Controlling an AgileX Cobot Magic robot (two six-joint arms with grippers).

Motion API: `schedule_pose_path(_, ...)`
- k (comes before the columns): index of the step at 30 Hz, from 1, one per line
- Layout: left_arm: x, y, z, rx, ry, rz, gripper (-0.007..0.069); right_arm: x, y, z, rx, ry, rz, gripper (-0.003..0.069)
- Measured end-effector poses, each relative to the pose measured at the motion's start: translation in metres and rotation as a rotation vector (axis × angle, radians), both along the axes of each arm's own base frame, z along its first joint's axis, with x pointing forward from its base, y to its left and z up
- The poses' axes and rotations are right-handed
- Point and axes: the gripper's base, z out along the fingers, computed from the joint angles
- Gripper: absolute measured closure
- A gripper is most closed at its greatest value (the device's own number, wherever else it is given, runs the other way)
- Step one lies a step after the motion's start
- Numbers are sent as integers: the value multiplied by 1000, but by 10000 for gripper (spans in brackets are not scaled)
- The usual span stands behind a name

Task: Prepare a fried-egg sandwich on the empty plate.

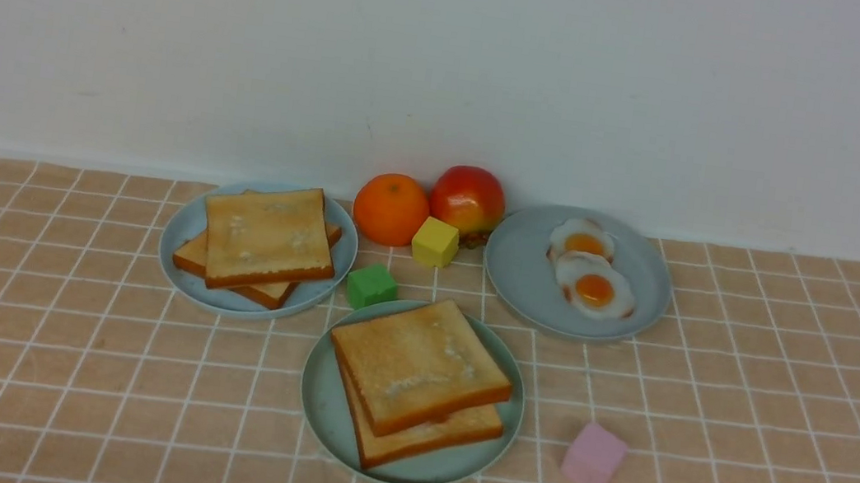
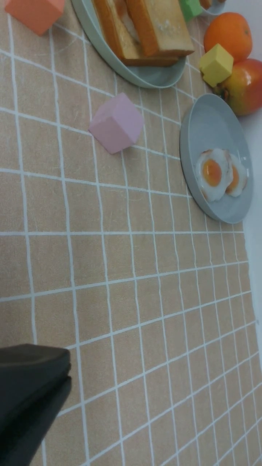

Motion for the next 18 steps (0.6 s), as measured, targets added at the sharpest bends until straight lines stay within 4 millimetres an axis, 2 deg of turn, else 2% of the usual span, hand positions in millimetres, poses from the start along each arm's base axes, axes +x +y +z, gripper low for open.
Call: schedule_pose_path(18, 0, 0, 0, 0, 0, 0, 622, 0, 0, 0, 0, 0, 0, 590)
